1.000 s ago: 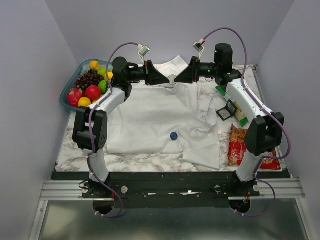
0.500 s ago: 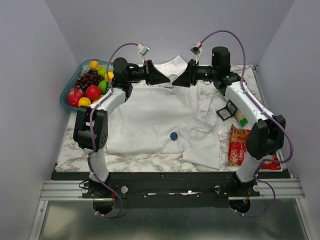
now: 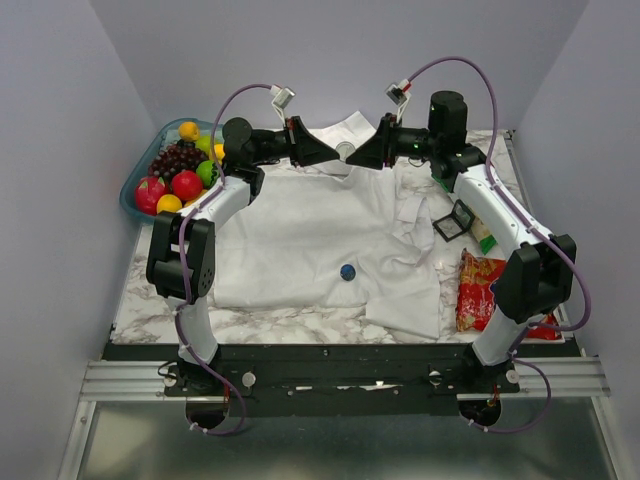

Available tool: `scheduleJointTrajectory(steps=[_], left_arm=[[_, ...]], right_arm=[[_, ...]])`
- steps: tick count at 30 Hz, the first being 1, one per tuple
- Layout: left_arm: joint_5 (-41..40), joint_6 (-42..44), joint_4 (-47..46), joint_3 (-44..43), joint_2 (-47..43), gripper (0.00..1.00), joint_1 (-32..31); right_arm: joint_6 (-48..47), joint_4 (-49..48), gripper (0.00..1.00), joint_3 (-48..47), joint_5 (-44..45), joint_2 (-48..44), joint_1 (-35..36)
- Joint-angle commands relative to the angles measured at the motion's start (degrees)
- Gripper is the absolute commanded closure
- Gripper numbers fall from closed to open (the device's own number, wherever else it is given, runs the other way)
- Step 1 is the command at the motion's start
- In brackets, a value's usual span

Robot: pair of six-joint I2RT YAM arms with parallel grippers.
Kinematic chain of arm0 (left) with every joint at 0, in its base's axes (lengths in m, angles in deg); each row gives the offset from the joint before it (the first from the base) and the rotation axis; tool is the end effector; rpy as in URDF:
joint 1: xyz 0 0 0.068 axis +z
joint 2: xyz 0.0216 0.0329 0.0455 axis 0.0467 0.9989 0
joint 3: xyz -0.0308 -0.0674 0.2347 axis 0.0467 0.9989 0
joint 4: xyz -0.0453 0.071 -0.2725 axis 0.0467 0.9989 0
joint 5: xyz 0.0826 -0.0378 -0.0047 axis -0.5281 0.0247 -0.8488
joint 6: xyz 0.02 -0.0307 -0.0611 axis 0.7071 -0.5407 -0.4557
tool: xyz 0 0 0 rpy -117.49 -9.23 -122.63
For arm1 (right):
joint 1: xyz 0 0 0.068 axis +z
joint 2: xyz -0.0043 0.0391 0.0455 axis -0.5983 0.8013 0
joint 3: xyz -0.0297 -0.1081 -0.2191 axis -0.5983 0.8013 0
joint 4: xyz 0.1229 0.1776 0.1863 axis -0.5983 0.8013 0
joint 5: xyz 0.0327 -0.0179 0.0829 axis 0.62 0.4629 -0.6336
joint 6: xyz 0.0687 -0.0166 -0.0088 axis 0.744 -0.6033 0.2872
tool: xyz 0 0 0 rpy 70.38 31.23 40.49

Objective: Remove the brooch from the garment

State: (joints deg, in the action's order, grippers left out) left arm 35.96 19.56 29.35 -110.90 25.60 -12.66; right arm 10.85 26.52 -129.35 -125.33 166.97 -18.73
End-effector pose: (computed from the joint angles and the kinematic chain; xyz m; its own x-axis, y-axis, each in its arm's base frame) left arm 0.4228 -0.1716 0.3061 -0.6391 -0.1951 -0.7439 0.7612 -0.0225 -0.6481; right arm 0.3989 0.1814 0.3449 -0.5237 0.0200 -0.8516 -0.8167 0.2726 0.5087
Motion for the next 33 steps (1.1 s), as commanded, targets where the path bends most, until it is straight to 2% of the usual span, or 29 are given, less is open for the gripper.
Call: scheduleJointTrajectory(steps=[1, 18, 23, 25, 28, 33], left_arm=[[-1.48, -0.26, -2.08, 0.52, 0.28, 1.0, -0.14], [-0.08, 3.34, 0.73, -1.15, 0.02, 1.0, -1.37], [-0.69, 3.52, 1.87, -1.06, 0.1, 1.0, -1.1], [-0.78, 3.0, 1.26, -0.97, 0.28, 1.0, -0.84], [-1.04, 1.42, -0.41, -0.79, 0.63, 1.0, -0.66], [-1.4, 0.36, -1.99, -1.23, 1.33, 1.0, -0.58]], right_arm=[[1.26, -1.67, 0.56, -1.5, 1.49, 0.18, 0.17], [2.31, -0.62, 0.63, -3.0, 5.88, 2.38, 0.26], [1.17, -1.67, 0.51, -2.65, 1.94, 1.86, 0.26], [-0.67, -1.67, 0.49, -1.86, 0.26, 1.33, 0.17], [-0.85, -1.85, 0.48, -0.37, -0.44, 0.71, 0.17], [-1.03, -1.85, 0.55, 0.52, 0.6, 0.45, 0.26]])
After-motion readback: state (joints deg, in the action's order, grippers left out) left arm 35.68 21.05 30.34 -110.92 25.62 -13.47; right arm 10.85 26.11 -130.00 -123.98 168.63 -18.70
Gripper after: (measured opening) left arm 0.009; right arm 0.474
